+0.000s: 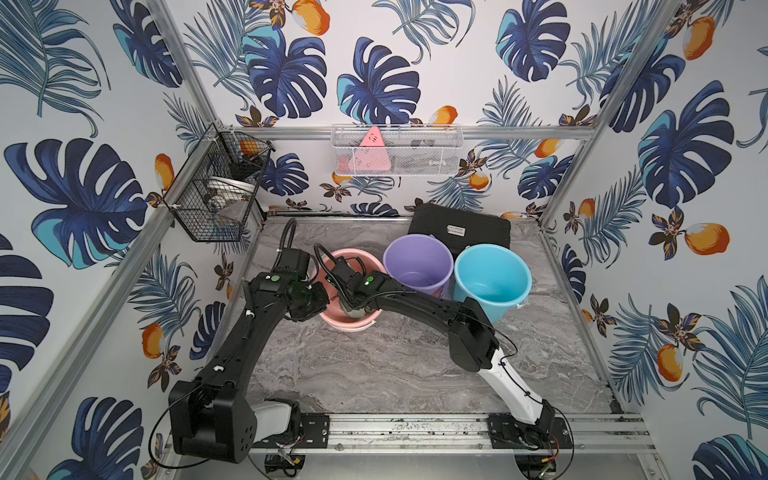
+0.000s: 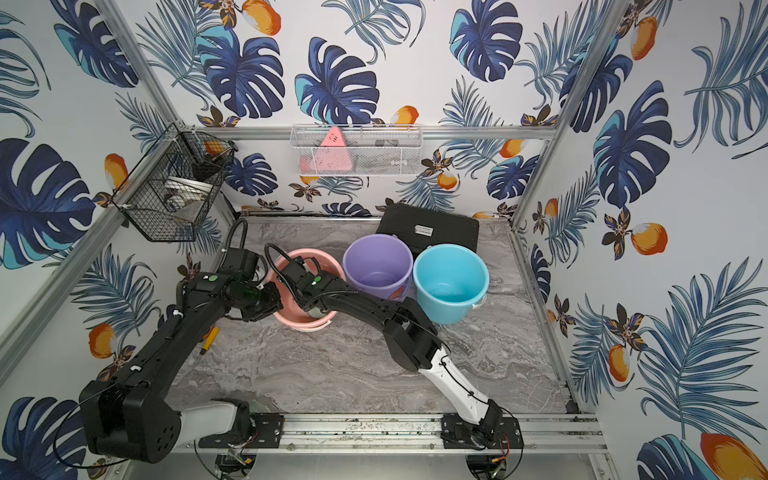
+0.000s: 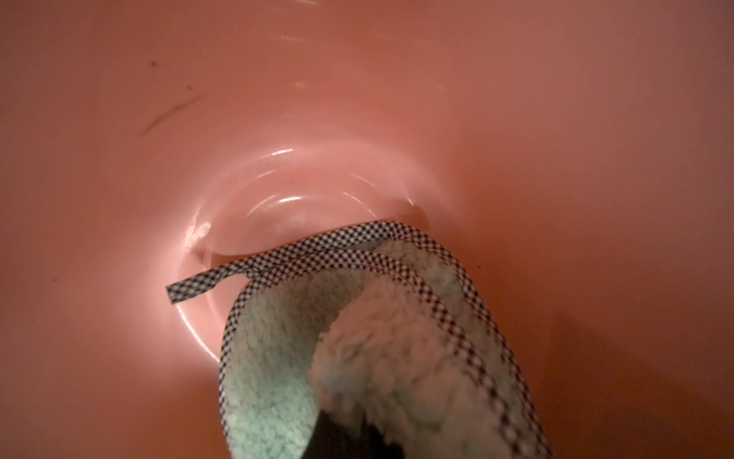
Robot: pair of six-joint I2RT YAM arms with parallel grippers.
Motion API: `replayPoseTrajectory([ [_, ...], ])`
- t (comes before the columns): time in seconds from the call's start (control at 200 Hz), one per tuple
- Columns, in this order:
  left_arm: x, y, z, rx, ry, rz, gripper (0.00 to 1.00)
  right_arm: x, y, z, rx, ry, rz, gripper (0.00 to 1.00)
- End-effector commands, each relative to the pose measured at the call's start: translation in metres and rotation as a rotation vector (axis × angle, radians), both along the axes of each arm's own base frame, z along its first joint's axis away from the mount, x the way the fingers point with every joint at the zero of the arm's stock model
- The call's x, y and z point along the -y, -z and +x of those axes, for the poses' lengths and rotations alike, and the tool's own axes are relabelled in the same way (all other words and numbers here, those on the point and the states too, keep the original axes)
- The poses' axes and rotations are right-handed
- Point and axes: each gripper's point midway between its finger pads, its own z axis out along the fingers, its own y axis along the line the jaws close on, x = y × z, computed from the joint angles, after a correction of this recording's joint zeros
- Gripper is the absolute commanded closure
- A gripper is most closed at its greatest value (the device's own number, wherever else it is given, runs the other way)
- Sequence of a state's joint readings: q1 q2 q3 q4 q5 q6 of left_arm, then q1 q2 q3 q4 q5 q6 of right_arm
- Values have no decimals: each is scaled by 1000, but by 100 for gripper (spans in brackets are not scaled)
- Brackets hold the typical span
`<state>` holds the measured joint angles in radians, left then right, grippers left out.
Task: Wipe the inside of the bucket with a cloth
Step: Wipe the dirt from the inside of the bucket.
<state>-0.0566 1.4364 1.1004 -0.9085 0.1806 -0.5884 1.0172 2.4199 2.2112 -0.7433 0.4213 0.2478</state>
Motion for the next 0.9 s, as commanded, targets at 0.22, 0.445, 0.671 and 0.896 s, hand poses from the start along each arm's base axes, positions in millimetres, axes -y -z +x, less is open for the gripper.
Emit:
replayPoseTrajectory([
  [0.22, 0, 13, 21, 9, 33, 14, 98, 29, 34, 19, -14, 88, -139, 100],
  [0.445, 6, 22, 23, 8, 46, -18, 100, 45, 40, 38, 130, 149, -207, 100],
  [0.671, 8, 15, 22, 27, 47, -36, 100, 32, 91, 35, 19, 98, -252, 100],
  [0.896, 13, 20, 17, 21, 46, -67, 100, -32, 84, -10, -213, -97, 154, 100],
])
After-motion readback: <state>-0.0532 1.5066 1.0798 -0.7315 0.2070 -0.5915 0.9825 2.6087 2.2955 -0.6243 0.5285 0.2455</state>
